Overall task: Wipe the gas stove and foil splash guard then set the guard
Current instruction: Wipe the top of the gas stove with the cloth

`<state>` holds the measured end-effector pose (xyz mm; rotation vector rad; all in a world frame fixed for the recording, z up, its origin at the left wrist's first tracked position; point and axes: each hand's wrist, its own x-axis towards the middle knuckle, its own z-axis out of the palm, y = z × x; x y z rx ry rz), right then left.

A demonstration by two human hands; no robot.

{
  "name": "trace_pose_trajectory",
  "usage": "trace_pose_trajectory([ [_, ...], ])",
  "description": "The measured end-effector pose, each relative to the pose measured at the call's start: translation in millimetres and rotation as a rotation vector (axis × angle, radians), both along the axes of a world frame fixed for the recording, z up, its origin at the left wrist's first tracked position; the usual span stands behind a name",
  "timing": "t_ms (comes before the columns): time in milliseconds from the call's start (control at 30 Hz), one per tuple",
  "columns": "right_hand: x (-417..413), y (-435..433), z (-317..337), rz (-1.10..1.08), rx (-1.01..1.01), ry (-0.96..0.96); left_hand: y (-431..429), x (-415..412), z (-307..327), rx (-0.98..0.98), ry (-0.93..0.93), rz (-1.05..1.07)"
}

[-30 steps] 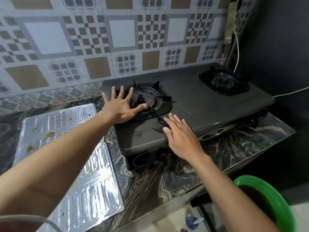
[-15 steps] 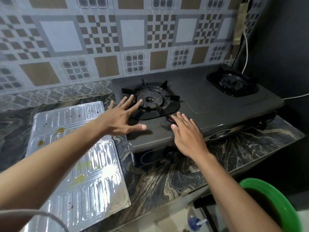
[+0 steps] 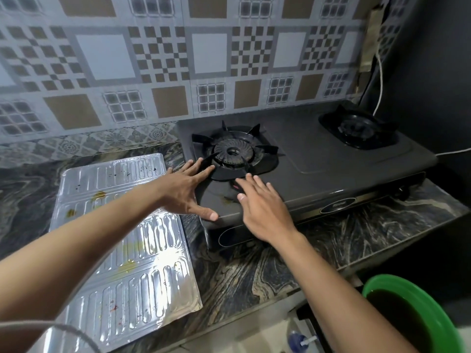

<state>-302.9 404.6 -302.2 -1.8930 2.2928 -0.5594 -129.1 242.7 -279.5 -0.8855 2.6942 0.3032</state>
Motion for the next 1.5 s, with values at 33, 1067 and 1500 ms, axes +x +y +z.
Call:
trace_pose_trajectory([
  [33, 7, -1, 1, 0.038, 0.004, 0.004, 0, -1, 2, 0.006, -0.019, -0.002],
  [1067, -1, -9, 9, 0.222, 0.026, -0.011, 0, 1, -5, -0.138, -0.052, -0.065],
  [1500, -2, -9, 12, 0.108, 0.030, -0.019, -1, 2, -6, -0.107, -0.032, -0.054],
])
